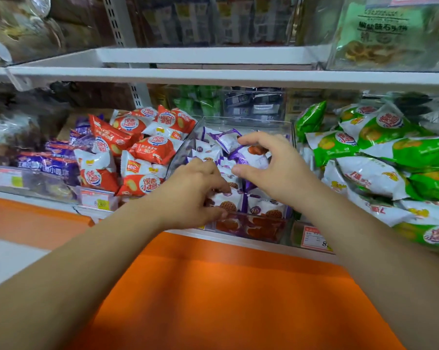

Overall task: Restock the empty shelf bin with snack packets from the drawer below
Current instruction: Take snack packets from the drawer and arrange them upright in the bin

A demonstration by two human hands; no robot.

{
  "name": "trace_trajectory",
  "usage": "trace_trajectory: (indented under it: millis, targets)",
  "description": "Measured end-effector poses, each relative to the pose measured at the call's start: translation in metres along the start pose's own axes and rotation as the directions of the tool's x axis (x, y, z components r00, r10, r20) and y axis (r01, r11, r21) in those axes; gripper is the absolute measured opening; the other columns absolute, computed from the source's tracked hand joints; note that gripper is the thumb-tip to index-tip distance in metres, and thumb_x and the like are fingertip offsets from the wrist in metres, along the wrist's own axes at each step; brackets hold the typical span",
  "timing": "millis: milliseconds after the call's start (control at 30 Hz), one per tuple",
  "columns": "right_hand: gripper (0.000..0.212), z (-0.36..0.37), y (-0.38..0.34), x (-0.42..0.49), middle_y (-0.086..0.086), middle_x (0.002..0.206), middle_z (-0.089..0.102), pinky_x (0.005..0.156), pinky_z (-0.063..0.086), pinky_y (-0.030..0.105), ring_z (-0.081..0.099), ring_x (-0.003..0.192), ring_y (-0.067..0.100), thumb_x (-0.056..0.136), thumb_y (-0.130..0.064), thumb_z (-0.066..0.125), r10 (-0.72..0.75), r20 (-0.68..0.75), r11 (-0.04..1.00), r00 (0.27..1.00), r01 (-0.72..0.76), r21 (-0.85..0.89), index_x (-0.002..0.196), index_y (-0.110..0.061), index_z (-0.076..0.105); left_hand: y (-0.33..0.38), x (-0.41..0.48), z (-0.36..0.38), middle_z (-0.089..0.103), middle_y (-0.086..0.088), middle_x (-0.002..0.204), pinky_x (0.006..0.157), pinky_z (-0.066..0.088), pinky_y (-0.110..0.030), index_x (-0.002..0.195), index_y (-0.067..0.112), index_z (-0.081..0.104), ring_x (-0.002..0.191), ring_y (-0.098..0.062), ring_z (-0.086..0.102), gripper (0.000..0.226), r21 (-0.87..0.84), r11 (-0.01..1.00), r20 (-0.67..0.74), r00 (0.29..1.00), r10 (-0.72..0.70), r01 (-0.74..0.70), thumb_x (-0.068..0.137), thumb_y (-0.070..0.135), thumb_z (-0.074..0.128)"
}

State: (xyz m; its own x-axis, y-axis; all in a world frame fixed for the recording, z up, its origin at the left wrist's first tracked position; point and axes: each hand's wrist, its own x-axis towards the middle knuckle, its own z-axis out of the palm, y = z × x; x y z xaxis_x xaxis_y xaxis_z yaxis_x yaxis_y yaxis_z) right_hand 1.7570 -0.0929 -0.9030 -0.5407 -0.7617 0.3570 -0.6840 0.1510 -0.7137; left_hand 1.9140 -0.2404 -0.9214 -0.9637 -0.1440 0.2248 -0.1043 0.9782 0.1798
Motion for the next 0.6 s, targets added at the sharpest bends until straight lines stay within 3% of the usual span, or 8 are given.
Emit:
trace_trajectory:
  millis: [100, 167, 233, 300, 400, 500, 600]
  targets:
    - [0.033, 0.007, 0.002, 0.01, 0.001, 0.122, 0.056, 0.083, 0.035, -0.002, 0.05, 0.096, -0.022, 0.092, -0.029, 0.073, 0.043, -0.014, 0.998, 0.999, -0.042, 0.041, 0.124, -0.034, 0.065, -0.008, -0.004, 0.001, 0.057, 0.011, 0.108, 0.089, 0.05, -0.042, 0.112, 0.03, 0.069, 0.103, -0.015, 0.053, 0.049, -0.083, 0.997, -0.048, 0.999, -0.011, 0.007, 0.073, 0.059, 0.07]
    - [0.031, 0.004, 0.004, 0.015, 0.002, 0.123, 0.056, 0.093, 0.041, 0.013, 0.054, 0.102, -0.01, 0.095, -0.025, 0.067, 0.077, -0.064, 0.995, 0.995, -0.072, 0.076, 0.125, -0.034, 0.064, -0.011, -0.002, -0.002, 0.057, 0.01, 0.115, 0.092, 0.051, -0.041, 0.118, 0.026, 0.066, 0.108, -0.014, 0.054, 0.059, -0.143, 0.988, -0.067, 0.995, -0.072, 0.062, 0.071, 0.064, 0.067]
    - [0.032, 0.002, 0.007, 0.017, 0.003, 0.122, 0.057, 0.101, 0.042, 0.022, 0.056, 0.108, 0.002, 0.096, -0.024, 0.067, 0.088, -0.115, 0.995, 0.989, -0.081, 0.061, 0.127, -0.032, 0.064, -0.011, 0.003, -0.003, 0.056, 0.008, 0.128, 0.099, 0.047, -0.044, 0.126, 0.025, 0.064, 0.119, -0.017, 0.052, 0.077, -0.045, 0.995, -0.038, 0.995, -0.091, 0.09, 0.069, 0.076, 0.056]
    - [0.032, 0.001, 0.009, 0.018, 0.003, 0.123, 0.059, 0.1, 0.042, 0.023, 0.056, 0.109, 0.005, 0.096, -0.024, 0.067, 0.098, -0.139, 0.994, 0.985, -0.09, 0.067, 0.127, -0.031, 0.064, -0.006, 0.007, -0.001, 0.056, 0.013, 0.132, 0.101, 0.039, -0.048, 0.127, 0.029, 0.065, 0.127, -0.02, 0.043, 0.084, 0.107, 0.988, 0.024, 0.993, -0.113, 0.11, 0.067, 0.084, 0.042]
    - [0.032, -0.002, 0.01, 0.019, 0.002, 0.124, 0.061, 0.103, 0.045, 0.027, 0.057, 0.109, 0.007, 0.095, -0.024, 0.068, 0.108, -0.162, 0.992, 0.981, -0.097, 0.076, 0.127, -0.031, 0.064, 0.003, 0.015, 0.004, 0.057, 0.012, 0.121, 0.1, 0.035, -0.045, 0.119, 0.028, 0.067, 0.118, -0.019, 0.047, 0.079, 0.092, 0.987, 0.085, 0.986, -0.14, 0.133, 0.068, 0.08, 0.037]
    - [0.033, -0.006, 0.009, 0.016, 0.0, 0.122, 0.058, 0.092, 0.04, 0.01, 0.055, 0.102, 0.0, 0.095, -0.026, 0.068, 0.105, -0.137, 0.994, 0.985, -0.099, 0.048, 0.127, -0.034, 0.064, 0.006, 0.018, 0.01, 0.063, 0.003, 0.116, 0.097, 0.046, -0.035, 0.116, 0.015, 0.072, 0.108, -0.018, 0.058, 0.055, -0.098, 0.994, 0.062, 0.998, -0.034, 0.039, 0.079, 0.054, 0.061]
    - [0.037, -0.007, 0.008, 0.013, -0.002, 0.117, 0.05, 0.074, 0.031, -0.008, 0.052, 0.094, -0.009, 0.095, -0.021, 0.065, 0.105, -0.084, 0.994, 0.991, -0.106, 0.002, 0.128, -0.037, 0.064, 0.007, 0.015, 0.01, 0.062, 0.003, 0.134, 0.1, 0.037, -0.01, 0.131, 0.018, 0.069, 0.123, -0.011, 0.055, 0.049, -0.193, 0.981, 0.066, 0.997, 0.029, -0.016, 0.084, 0.03, 0.077]
